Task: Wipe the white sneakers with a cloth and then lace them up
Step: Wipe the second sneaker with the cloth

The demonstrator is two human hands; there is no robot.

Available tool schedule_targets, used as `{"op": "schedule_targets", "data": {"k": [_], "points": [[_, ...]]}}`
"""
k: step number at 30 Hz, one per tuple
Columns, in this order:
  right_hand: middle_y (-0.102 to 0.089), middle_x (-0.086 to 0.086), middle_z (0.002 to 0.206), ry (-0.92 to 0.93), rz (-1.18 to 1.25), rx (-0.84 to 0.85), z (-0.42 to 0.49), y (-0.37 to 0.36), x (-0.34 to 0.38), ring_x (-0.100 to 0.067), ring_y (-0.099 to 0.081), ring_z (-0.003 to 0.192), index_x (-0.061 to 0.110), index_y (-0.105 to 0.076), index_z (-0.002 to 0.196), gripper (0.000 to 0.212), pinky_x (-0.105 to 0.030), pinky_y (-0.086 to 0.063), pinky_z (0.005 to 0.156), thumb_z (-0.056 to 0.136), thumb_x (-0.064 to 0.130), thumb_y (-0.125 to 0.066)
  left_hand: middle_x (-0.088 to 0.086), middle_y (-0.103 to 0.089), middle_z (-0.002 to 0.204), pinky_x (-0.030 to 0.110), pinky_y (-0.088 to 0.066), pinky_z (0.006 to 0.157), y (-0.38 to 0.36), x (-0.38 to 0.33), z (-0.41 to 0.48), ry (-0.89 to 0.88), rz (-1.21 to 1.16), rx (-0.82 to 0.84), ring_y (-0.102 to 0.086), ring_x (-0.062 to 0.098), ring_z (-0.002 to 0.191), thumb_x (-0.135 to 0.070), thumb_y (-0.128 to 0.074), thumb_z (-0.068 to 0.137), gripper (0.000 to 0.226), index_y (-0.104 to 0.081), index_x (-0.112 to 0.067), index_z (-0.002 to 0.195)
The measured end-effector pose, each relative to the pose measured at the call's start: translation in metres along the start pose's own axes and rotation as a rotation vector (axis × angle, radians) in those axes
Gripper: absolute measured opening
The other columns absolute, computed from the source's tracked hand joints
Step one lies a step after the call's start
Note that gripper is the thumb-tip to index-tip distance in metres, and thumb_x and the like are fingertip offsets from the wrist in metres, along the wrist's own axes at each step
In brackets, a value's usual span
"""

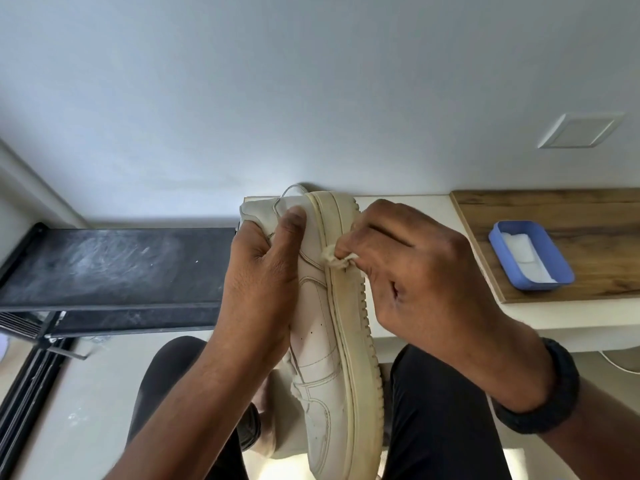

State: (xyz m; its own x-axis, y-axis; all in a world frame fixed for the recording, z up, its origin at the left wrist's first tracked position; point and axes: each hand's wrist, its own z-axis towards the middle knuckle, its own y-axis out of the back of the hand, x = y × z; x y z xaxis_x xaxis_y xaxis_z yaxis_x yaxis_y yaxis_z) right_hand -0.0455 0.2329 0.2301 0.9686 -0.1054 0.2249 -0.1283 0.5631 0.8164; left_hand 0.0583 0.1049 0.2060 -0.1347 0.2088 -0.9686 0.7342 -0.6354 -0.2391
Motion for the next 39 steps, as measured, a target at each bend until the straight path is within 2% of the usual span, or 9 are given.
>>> {"op": "schedule_targets", "data": {"k": [9,14,17,20,25,29,32,35,39], "points": [[-0.068,-0.003,0.094,0.043,0.111,0.196,-0.023,-0.004,0.017,-0.014,-0.065,0.083,0.009,-0.077,0.099,0.022,-0.029,-0.061,0.069,0.08,0.001,-0.07,0.017,-0.068,0.088,0.044,-0.058,0.073,0.004,-0.006,0.006,0.026,-0.073,-0.088,-0.068,0.029,0.08,-0.025,-0.054,0.104,0.035,-0.061,0.008,0.112],[-0.066,-0.003,0.094,0.039,0.101,0.114,-0.018,-0.002,0.014,-0.014,-0.063,0.084,0.008,-0.074,0.097,0.021,-0.031,-0.06,0.066,0.089,0.008,-0.055,0.014,-0.067,0.08,0.032,-0.059,0.062,0.002,-0.006,0.003,0.039,-0.088,-0.047,-0.068,0.022,0.072,-0.023,-0.052,0.105,0.029,-0.064,0.003,0.099],[-0.066,-0.003,0.094,0.02,0.084,0.072,-0.006,-0.001,0.01,-0.016,-0.062,0.083,0.008,-0.075,0.096,0.028,-0.033,-0.059,0.065,0.091,0.014,-0.047,0.01,-0.07,0.079,0.03,-0.057,0.061,0.0,-0.01,0.003,0.018,-0.097,-0.038,-0.07,0.019,0.072,-0.023,-0.052,0.105,0.028,-0.063,0.003,0.104],[-0.067,-0.003,0.096,0.031,0.088,0.079,-0.003,-0.001,0.008,-0.016,-0.063,0.085,0.008,-0.076,0.098,0.025,-0.033,-0.059,0.067,0.089,0.01,-0.052,0.008,-0.068,0.076,0.029,-0.056,0.058,0.001,-0.012,0.004,0.005,-0.112,-0.054,-0.07,0.017,0.069,-0.023,-0.053,0.104,0.026,-0.06,0.001,0.105],[-0.067,-0.002,0.095,0.042,0.129,0.121,-0.015,-0.005,0.009,-0.015,-0.064,0.085,0.009,-0.076,0.099,0.024,-0.031,-0.06,0.069,0.082,-0.007,-0.068,0.005,-0.065,0.072,0.029,-0.055,0.057,0.003,-0.01,0.005,0.014,-0.074,-0.086,-0.066,0.016,0.065,-0.023,-0.055,0.103,0.022,-0.062,-0.007,0.091],[-0.067,0.001,0.096,0.065,0.2,0.217,-0.028,-0.003,0.016,-0.009,-0.062,0.086,0.012,-0.076,0.099,0.021,-0.026,-0.059,0.073,0.084,0.003,-0.064,0.011,-0.069,0.082,0.033,-0.058,0.064,0.007,-0.006,0.011,0.033,-0.093,-0.115,-0.069,0.02,0.074,-0.025,-0.057,0.102,0.024,-0.064,-0.002,0.103],[-0.066,0.004,0.097,0.065,0.252,0.261,-0.028,0.001,0.011,-0.006,-0.063,0.086,0.013,-0.076,0.098,0.022,-0.024,-0.059,0.073,0.083,0.0,-0.068,0.009,-0.071,0.078,0.032,-0.058,0.065,0.007,-0.004,0.012,0.058,-0.102,-0.123,-0.07,0.019,0.073,-0.025,-0.057,0.103,0.022,-0.064,-0.004,0.096],[-0.066,0.002,0.098,0.038,0.184,0.216,-0.022,0.0,0.005,-0.011,-0.065,0.085,0.011,-0.075,0.099,0.028,-0.028,-0.06,0.069,0.077,-0.007,-0.076,0.003,-0.067,0.067,0.027,-0.055,0.057,0.003,-0.004,0.01,0.066,-0.122,-0.112,-0.067,0.014,0.063,-0.022,-0.055,0.103,0.023,-0.062,-0.007,0.088],[-0.066,-0.001,0.097,0.015,0.13,0.12,-0.013,-0.005,0.005,-0.016,-0.065,0.086,0.009,-0.074,0.097,0.022,-0.033,-0.06,0.068,0.079,-0.004,-0.071,0.001,-0.066,0.064,0.026,-0.055,0.055,0.001,-0.008,0.011,0.038,-0.122,-0.077,-0.067,0.013,0.06,-0.021,-0.052,0.105,0.024,-0.06,-0.005,0.089]]}}
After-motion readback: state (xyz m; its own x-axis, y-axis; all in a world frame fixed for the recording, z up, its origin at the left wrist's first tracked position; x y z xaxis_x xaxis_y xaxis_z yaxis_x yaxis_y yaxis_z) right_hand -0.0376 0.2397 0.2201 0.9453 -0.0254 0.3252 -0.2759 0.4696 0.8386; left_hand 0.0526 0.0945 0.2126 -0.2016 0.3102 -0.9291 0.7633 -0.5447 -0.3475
